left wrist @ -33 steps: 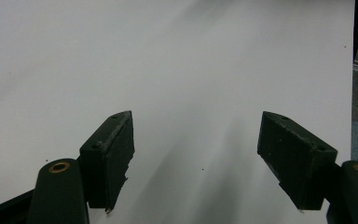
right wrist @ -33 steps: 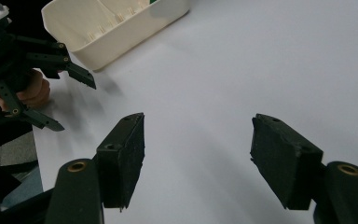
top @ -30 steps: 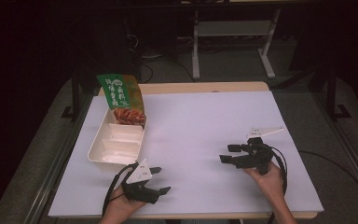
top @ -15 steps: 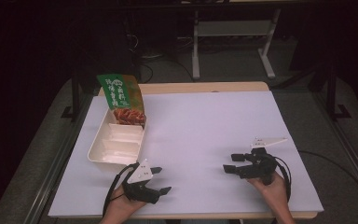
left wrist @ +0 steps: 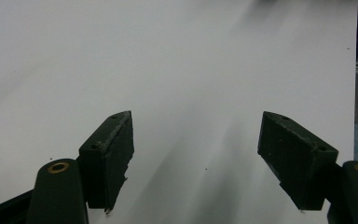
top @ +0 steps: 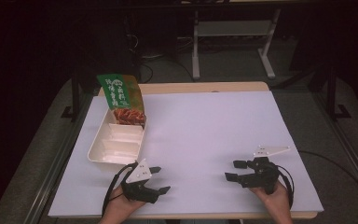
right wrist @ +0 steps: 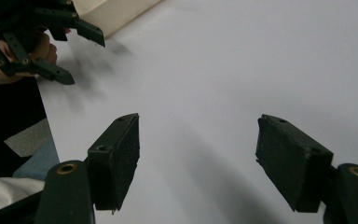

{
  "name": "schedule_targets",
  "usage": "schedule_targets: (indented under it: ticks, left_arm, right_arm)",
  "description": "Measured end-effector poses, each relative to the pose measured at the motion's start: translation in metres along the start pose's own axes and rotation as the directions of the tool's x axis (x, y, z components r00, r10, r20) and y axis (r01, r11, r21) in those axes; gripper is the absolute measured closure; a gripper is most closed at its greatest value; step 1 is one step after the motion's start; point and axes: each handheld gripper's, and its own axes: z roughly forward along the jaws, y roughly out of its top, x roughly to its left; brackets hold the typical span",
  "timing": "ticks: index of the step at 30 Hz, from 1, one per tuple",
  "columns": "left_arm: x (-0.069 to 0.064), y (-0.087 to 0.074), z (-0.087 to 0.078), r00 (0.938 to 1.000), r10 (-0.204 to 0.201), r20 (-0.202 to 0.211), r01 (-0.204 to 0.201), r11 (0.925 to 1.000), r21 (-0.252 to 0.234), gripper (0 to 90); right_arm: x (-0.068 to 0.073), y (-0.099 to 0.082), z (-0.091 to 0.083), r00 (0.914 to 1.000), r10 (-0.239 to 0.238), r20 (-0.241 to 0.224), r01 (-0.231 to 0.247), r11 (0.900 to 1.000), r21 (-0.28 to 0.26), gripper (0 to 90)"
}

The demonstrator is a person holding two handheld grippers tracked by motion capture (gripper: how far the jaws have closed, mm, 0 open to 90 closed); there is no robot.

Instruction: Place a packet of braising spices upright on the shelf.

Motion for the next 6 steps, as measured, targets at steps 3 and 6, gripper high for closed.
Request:
schedule_targets:
  ticks: [3,6]
  left_arm:
    - [-0.0005,0.0002,-0.0001,1.0,-0.002,0.002,0.002,1.0,-0.005,26.0]
    - [-0.0009,0.0004,0.0005,1.0,0.003,0.003,-0.003,1.0,0.004,26.0]
  right_arm:
    - [0.0031,-0.0022,0.0014,0.9998,-0.014,0.011,0.014,0.9999,0.006,28.7]
    - [0.0048,-0.0003,0.0044,0.9998,-0.02,0.003,0.02,0.9997,0.013,29.3]
